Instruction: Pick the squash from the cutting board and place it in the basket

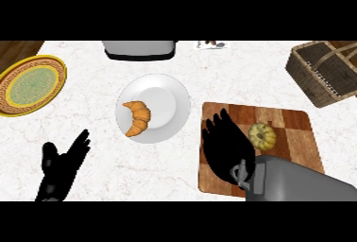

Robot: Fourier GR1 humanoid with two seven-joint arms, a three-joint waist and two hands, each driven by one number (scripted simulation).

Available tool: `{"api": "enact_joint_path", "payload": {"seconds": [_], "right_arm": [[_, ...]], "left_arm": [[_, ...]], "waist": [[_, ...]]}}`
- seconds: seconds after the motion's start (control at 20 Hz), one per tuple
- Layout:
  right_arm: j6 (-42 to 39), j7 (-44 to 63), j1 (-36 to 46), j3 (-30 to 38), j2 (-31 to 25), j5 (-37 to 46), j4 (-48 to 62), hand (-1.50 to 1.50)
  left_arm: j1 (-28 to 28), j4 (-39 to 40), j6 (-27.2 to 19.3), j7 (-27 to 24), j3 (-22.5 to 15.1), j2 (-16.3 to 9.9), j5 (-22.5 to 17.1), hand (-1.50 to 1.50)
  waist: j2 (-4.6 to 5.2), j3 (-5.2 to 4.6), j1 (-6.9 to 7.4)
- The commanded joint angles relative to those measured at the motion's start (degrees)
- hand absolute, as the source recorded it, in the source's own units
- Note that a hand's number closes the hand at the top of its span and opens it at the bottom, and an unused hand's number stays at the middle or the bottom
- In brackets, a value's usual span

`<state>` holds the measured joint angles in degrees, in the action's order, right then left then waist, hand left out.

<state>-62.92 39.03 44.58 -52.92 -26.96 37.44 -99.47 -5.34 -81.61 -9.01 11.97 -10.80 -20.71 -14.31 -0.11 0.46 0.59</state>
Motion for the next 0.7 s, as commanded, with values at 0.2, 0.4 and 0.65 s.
{"api": "enact_joint_path", "payload": {"seconds": [0.2,0.4,0.65], "right_arm": [[7.37,-12.17,-1.99,0.49,-6.42,6.66,2.55,-1.5],[14.01,-14.44,-3.39,-3.76,-1.75,13.46,9.47,-1.5],[19.04,-21.04,-6.52,-2.59,-8.46,17.08,8.24,-1.5]], "left_arm": [[0.3,0.48,-0.45,4.41,1.54,1.12,0.38,0.0],[-1.98,0.22,-0.55,2.23,-0.12,2.76,2.65,0.0],[1.51,3.86,4.16,2.69,4.47,-0.16,0.05,0.0]], "waist": [[0.22,-0.44,-0.22],[0.22,-0.44,0.06],[0.17,-0.46,-0.57]]}}
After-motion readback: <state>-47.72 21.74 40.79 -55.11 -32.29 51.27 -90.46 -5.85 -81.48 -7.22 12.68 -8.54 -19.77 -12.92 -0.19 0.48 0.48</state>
